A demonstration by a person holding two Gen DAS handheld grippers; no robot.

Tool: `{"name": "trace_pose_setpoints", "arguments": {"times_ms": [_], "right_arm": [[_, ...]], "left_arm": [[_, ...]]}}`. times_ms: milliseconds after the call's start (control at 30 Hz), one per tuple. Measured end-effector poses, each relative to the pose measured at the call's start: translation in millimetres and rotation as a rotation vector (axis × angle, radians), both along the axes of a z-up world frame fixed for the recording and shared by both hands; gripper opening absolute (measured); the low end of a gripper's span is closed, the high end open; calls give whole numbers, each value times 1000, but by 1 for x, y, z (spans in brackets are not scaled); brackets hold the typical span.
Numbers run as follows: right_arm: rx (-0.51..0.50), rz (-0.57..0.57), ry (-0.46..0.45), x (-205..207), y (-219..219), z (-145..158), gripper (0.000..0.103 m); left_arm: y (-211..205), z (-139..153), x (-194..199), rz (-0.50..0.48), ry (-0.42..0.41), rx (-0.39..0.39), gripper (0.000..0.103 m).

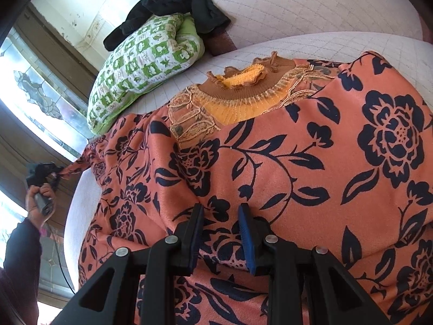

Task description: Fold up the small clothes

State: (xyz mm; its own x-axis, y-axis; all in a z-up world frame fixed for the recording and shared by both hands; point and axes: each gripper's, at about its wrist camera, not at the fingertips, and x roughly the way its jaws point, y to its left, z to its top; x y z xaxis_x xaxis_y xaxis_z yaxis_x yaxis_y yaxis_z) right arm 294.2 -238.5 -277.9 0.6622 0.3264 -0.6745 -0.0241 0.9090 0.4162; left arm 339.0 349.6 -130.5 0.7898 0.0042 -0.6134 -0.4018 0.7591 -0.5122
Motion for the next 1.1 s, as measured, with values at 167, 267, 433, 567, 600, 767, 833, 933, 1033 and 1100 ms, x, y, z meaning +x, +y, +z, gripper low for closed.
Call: {"name": "trace_pose_setpoints", "arguments": {"times_ms": [167,267,433,567,600,767,833,933,1033,1100], "right_arm": [[32,-54,-48,-10,-16,19,30],[66,-90,-77,-16,-33,31,30],[158,-178,-107,-26,-71,44,30],[268,-261,-125,-34,-109,50,30],[292,-285,-133,-37,-119,52,30],[400,-396,-163,-52,-167,56,31],[430,-438,-172,-55,-184,55,31],[497,-478,-152,-54,-201,48,46],[515,-481,-153,-51,-202,50,73],[480,-465,-156,-50,-197,53,73]], "left_arm": [[-92,109,-24,-230,-110,234,4],[-157,156,-40,-371,-136,284,4],[-284,191,-78,-624,-149,324,4],[-381,176,-108,-800,-129,332,4],[-409,166,-113,-848,-109,326,4],[-502,102,-121,-986,10,278,4],[-529,67,-117,-1030,99,254,9],[-543,31,-122,-1118,201,193,24],[-519,22,-139,-1085,173,188,52],[-493,22,-139,-1012,122,203,61]]}}
